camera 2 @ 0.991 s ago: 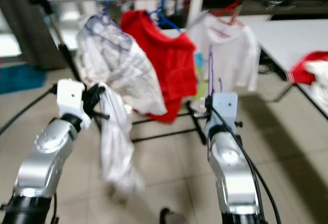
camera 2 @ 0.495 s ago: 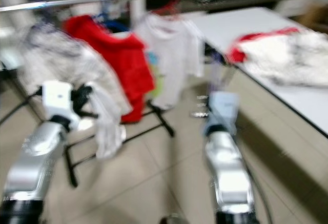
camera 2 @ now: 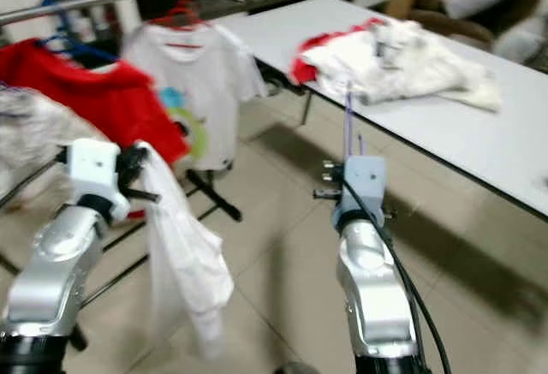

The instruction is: Hang hanger

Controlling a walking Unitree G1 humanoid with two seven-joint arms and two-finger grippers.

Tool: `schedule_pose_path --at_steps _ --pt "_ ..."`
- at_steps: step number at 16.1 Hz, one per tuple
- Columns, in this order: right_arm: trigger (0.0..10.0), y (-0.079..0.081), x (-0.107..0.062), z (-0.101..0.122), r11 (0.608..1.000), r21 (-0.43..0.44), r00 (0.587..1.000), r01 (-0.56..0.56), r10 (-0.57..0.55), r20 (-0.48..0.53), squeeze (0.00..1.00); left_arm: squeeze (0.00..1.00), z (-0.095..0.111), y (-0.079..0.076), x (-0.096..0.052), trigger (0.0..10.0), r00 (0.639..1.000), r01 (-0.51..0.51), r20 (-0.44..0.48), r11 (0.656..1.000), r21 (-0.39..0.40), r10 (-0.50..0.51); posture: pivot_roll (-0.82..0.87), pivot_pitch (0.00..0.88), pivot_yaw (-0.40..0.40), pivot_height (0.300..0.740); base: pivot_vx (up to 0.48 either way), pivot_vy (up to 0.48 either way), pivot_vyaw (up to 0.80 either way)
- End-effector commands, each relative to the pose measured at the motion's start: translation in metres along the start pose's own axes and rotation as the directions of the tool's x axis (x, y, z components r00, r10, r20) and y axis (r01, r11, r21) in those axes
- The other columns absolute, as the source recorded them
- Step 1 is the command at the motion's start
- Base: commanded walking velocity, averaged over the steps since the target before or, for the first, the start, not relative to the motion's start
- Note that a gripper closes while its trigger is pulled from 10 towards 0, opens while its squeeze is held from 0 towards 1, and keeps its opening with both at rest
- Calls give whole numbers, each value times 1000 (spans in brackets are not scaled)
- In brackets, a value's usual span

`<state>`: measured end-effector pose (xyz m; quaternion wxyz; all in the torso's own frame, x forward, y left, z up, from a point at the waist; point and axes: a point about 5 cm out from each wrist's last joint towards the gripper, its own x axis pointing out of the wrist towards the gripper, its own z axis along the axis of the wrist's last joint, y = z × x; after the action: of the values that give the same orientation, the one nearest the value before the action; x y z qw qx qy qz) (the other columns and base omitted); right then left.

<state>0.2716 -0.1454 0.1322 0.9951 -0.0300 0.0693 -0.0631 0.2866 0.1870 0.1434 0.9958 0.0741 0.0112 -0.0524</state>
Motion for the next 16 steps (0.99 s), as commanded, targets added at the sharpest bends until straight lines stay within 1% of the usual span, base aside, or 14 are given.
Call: schedule_pose_path --at_steps 1,3,4,5,7,9,11,13,16 --pt "10000 -7 -2 -2 1000 17 999 26 -25 -21 0 0 5 -7 2 10000 999 26 25 1000 7 -26 -75 0 -20 740 0 0 -788" --pt "10000 -8 -1 -4 999 32 999 7 -6 -37 0 0 5 -9 2 10000 999 38 20 999 0 -38 -70 0 -27 740 0 0 -788" --pt "10000 -7 -1 -2 998 54 999 -17 19 -38 0 0 9 -11 0 10000 998 51 45 999 -11 -51 -69 0 -30 740 0 0 -788" --pt "10000 -8 -1 -2 999 49 999 -22 24 -40 0 0 10 -11 -1 10000 998 45 45 998 -35 -43 -70 0 -34 740 0 0 -800" --pt "10000 -8 1 -1 999 23 999 -30 30 -30 0 0 7 -9 -1 10000 999 40 31 999 -15 -39 -75 0 -35 740 0 0 -800" --pt "10000 -8 -1 1 999 25 999 -44 45 -29 0 0 7 -11 -1 10000 998 50 38 998 -27 -49 -77 0 -32 740 0 0 -800" --pt "10000 -8 -2 1 998 34 998 -56 57 -32 0 0 11 -15 -2 10000 995 83 56 996 -39 -80 -75 0 -33 740 0 0 -800" --pt "10000 -8 -3 0 997 44 997 -60 62 -40 0 0 11 -16 -3 10000 995 90 57 995 -53 -87 -78 0 -32 740 313 0 -800" --pt "10000 -8 -5 -1 997 30 997 -67 68 -38 0 0 10 -15 -3 10000 995 85 55 994 -63 -81 -85 0 -27 740 394 0 -800"
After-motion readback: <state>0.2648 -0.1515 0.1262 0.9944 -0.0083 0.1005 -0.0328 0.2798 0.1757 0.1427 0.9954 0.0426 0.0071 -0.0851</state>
